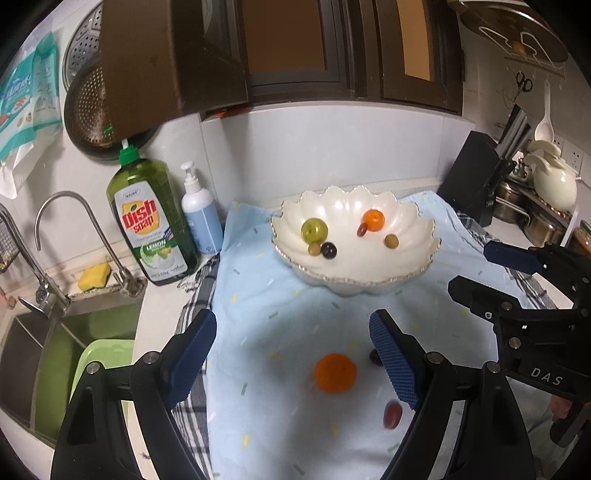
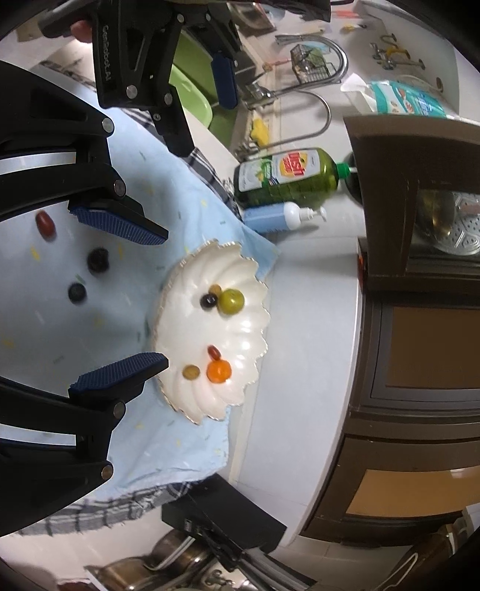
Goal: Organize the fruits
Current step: 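Withdraw both tools from the bowl toward the remaining fruits on the cloth, then grasp the orange with the left tool while the right tool grasps another reddish-brown date, then carry the orange and the date up over the white bowl, then open both tools to drop the orange and date into the bowl, then withdraw both tools from the bowl toward the dark plums on the cloth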
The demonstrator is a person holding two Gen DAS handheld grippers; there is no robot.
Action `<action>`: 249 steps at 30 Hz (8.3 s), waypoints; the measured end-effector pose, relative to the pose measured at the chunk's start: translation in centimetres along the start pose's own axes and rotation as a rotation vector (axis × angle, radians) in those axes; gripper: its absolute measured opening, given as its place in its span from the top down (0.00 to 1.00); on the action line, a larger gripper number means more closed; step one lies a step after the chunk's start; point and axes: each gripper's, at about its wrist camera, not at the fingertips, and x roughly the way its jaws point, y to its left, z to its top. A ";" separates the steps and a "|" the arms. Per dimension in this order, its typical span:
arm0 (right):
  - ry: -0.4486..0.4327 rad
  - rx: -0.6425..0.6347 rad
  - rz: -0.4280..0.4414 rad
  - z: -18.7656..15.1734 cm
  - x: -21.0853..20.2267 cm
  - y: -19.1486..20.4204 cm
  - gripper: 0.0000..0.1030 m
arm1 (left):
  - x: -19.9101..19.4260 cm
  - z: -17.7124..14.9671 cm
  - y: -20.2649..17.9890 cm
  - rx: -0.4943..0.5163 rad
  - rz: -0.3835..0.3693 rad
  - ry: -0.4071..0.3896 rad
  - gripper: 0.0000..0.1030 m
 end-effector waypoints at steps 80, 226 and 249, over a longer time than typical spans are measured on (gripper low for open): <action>0.232 0.127 0.093 -11.3 6.3 5.3 0.77 | 11.8 -7.6 -3.7 0.342 -0.258 0.176 0.56; 0.004 0.070 -0.040 4.8 7.6 -8.9 0.36 | 10.5 7.8 -3.6 -0.027 0.061 0.055 0.07; -0.127 0.042 -0.086 2.1 -0.5 -3.4 0.31 | 2.1 3.4 -1.8 0.023 0.009 -0.092 0.04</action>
